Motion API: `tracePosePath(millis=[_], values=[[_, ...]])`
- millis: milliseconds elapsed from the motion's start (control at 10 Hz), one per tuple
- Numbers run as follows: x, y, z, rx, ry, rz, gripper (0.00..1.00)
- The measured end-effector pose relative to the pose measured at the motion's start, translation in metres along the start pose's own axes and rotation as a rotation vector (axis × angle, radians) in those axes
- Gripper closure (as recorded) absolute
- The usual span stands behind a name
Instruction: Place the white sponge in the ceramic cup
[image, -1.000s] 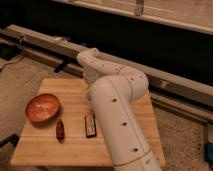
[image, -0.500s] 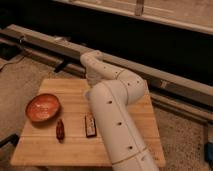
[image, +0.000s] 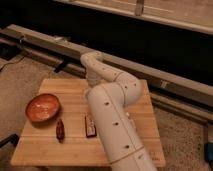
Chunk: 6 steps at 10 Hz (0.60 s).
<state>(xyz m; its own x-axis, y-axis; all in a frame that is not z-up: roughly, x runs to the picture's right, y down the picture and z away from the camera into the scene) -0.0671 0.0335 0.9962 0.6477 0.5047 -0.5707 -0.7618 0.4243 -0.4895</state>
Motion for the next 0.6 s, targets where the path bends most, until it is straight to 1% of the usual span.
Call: tracePosePath(millis=[100, 200, 300, 400, 500, 600], values=[[-0.001, 0.004, -0.001, -0.009, -0.004, -0.009, 0.84], [-0.005, 0.011, -0.008, -0.017, -0.020, -0.024, 0.95], [-0.006, 0.015, -0.012, -0.023, -0.031, -0.033, 0.99], [-0.007, 0.019, -0.019, -0.029, -0.052, -0.044, 1.00], [-0.009, 0.024, -0.029, -0.034, -0.078, -0.056, 1.00], [-0.010, 0.030, -0.044, -0.039, -0.115, -0.072, 1.00]])
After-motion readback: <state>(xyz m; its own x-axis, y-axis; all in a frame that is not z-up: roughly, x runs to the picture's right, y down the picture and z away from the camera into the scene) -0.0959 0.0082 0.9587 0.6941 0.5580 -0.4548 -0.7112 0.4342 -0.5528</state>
